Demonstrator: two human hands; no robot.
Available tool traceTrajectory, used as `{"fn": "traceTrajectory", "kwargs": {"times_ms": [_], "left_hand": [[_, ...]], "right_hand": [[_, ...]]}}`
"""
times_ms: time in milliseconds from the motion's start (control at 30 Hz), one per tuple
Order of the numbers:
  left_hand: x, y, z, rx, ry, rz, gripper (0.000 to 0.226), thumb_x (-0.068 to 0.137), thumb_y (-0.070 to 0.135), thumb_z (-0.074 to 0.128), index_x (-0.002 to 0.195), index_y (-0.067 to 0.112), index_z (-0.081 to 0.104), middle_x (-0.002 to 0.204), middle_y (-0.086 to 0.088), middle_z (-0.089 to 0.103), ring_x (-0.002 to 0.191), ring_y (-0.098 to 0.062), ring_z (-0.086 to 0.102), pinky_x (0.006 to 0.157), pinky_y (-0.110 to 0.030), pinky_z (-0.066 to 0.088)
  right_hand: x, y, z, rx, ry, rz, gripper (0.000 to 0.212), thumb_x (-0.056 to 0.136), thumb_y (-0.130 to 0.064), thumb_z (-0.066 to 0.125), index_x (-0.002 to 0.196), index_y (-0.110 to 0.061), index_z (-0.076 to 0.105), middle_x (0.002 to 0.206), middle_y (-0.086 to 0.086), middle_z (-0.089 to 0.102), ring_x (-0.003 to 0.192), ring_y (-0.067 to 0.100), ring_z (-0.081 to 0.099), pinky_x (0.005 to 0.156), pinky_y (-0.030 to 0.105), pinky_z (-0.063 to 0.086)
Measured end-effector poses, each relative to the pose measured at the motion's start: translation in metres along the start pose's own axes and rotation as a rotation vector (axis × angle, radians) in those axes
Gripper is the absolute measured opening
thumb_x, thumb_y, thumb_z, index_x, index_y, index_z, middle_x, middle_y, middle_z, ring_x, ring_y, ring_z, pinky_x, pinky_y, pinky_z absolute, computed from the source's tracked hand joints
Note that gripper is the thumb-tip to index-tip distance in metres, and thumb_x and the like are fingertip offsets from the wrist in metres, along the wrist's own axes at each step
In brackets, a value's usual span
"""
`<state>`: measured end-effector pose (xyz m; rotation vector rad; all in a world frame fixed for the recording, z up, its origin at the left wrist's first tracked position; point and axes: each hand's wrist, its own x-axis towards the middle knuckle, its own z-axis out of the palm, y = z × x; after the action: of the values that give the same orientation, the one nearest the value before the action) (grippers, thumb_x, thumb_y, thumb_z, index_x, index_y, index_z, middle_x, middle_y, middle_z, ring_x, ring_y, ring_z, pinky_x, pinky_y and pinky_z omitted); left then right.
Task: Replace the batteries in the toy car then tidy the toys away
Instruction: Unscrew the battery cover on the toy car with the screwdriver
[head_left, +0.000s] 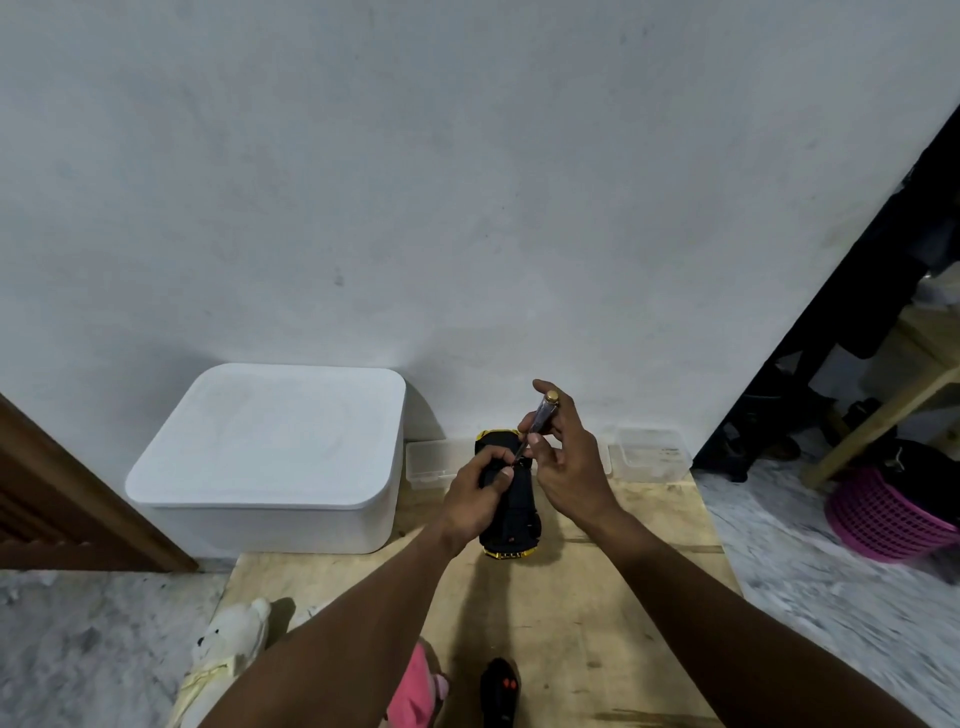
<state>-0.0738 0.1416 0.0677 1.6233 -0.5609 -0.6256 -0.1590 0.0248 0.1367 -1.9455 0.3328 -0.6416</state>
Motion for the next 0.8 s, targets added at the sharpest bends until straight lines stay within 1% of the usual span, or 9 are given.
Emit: {"fn": "traceTrajectory", "kwargs": {"times_ms": [100,233,367,467,500,567,667,733,800], "left_hand": [[0.0016,0.0016,-0.0009,0.009,-0.005,0.008,0.014,0.098,0.016,0.054,0.098,0.028,0.06,0.099,0.006,0.065,0.087,-0.012,0.058,0.08,-0.032,0.048],[0.0021,0.0031,-0.0003,0.008,-0.001,0.016,0.013,0.097,0.019,0.054,0.096,0.031,0.061,0.099,0.007,0.065,0.088,-0.012,0.059,0.082,-0.035,0.05],[0.0016,0.005,0.0031,-0.043,0.021,0.016,0.009,0.098,0.013,0.054,0.103,0.019,0.06,0.099,0.003,0.065,0.085,-0.01,0.059,0.078,-0.03,0.051],[0.0009,0.0052,0.0027,-0.049,0.02,0.024,0.009,0.099,0.013,0.054,0.105,0.016,0.06,0.099,0.003,0.065,0.083,-0.007,0.059,0.075,-0.025,0.051],[0.0005,0.0048,0.0021,-0.046,0.016,0.02,0.009,0.099,0.013,0.054,0.104,0.017,0.06,0.099,0.004,0.064,0.083,-0.007,0.059,0.075,-0.025,0.051],[0.0007,0.0037,0.0004,-0.038,0.019,0.013,0.009,0.098,0.014,0.054,0.103,0.019,0.06,0.1,0.005,0.064,0.084,-0.008,0.059,0.076,-0.025,0.05],[0.002,0.0047,-0.001,-0.024,0.014,0.011,0.01,0.098,0.014,0.054,0.102,0.021,0.06,0.1,0.006,0.064,0.086,-0.009,0.059,0.078,-0.028,0.051],[0.0024,0.0058,-0.0012,-0.018,0.012,0.015,0.01,0.098,0.014,0.054,0.102,0.021,0.06,0.1,0.007,0.065,0.086,-0.009,0.059,0.079,-0.028,0.051],[0.0028,0.0066,-0.0005,-0.024,0.015,0.017,0.01,0.098,0.013,0.054,0.103,0.02,0.06,0.099,0.006,0.065,0.086,-0.009,0.059,0.079,-0.028,0.051]], "right_hand": [[0.0008,0.0008,0.001,-0.004,0.003,-0.015,0.064,0.093,0.007,0.049,0.141,-0.034,0.039,0.091,-0.002,0.063,0.085,0.018,0.063,0.078,0.048,0.058],[0.0007,0.0024,0.0032,-0.016,0.027,-0.032,0.063,0.094,0.003,0.051,0.142,-0.035,0.038,0.091,-0.005,0.062,0.086,0.017,0.064,0.075,0.047,0.059],[-0.0027,0.0026,0.0076,-0.061,0.061,-0.083,0.056,0.095,-0.001,0.052,0.136,-0.039,0.04,0.093,-0.008,0.062,0.084,0.014,0.064,0.067,0.032,0.054],[-0.0018,0.0023,0.0093,-0.085,0.047,-0.1,0.057,0.095,-0.001,0.051,0.137,-0.038,0.04,0.093,-0.006,0.062,0.083,0.015,0.063,0.066,0.027,0.051],[-0.0008,0.0021,0.0089,-0.086,0.035,-0.095,0.06,0.095,0.0,0.051,0.138,-0.04,0.039,0.093,-0.005,0.062,0.083,0.016,0.063,0.067,0.029,0.053],[0.0017,0.0017,0.0076,-0.084,0.026,-0.078,0.069,0.094,0.002,0.051,0.141,-0.045,0.035,0.093,-0.004,0.062,0.086,0.017,0.063,0.072,0.039,0.058],[0.0028,0.0,0.0065,-0.102,0.021,-0.078,0.077,0.093,0.002,0.052,0.142,-0.053,0.03,0.094,-0.004,0.061,0.089,0.017,0.062,0.077,0.048,0.058],[0.0028,0.0006,0.0075,-0.097,0.024,-0.084,0.075,0.094,0.001,0.052,0.143,-0.052,0.03,0.094,-0.004,0.061,0.088,0.017,0.062,0.076,0.05,0.058],[0.0031,0.0024,0.0085,-0.074,0.047,-0.081,0.069,0.095,-0.002,0.052,0.145,-0.046,0.031,0.093,-0.004,0.059,0.086,0.018,0.062,0.074,0.052,0.057]]}}
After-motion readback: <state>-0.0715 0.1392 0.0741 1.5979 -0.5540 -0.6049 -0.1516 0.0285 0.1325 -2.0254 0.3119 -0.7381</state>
